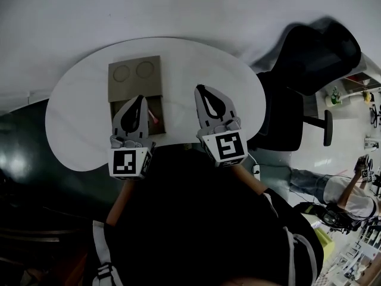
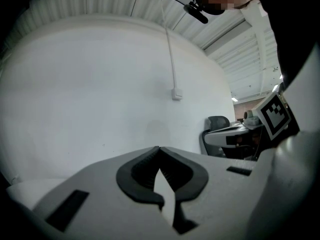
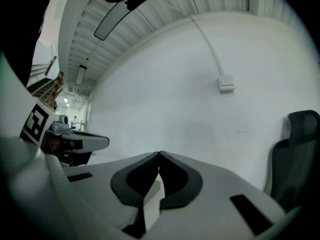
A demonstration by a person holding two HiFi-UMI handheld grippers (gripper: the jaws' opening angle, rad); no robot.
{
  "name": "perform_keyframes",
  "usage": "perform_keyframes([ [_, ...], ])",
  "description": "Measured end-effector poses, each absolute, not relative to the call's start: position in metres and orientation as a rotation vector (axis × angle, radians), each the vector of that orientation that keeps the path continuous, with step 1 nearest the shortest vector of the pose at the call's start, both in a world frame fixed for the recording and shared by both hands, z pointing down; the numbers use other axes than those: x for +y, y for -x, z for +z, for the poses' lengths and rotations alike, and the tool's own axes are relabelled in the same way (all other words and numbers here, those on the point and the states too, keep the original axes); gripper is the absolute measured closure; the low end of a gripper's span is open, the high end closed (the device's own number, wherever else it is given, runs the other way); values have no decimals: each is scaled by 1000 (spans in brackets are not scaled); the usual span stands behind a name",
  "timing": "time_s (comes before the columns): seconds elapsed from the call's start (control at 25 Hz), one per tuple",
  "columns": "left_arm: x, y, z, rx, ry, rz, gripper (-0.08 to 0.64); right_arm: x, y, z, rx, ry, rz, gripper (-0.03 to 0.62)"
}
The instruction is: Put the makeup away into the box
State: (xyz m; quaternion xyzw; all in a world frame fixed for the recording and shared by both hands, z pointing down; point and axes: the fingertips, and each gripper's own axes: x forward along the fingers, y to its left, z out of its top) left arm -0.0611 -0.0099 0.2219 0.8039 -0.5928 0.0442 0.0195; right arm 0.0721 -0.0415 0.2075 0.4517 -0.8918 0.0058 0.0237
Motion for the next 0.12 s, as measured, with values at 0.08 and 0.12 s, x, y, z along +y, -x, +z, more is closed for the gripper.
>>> perform_keyframes([
  [0.08,-13,50,225,-1838,-2500,134,557,-43,-82,214,-2748,-1381,29,569],
  [0.12,-14,45,226,-1837,-2502,134,557,-44,-86,218,-2737,-1370,38,569],
])
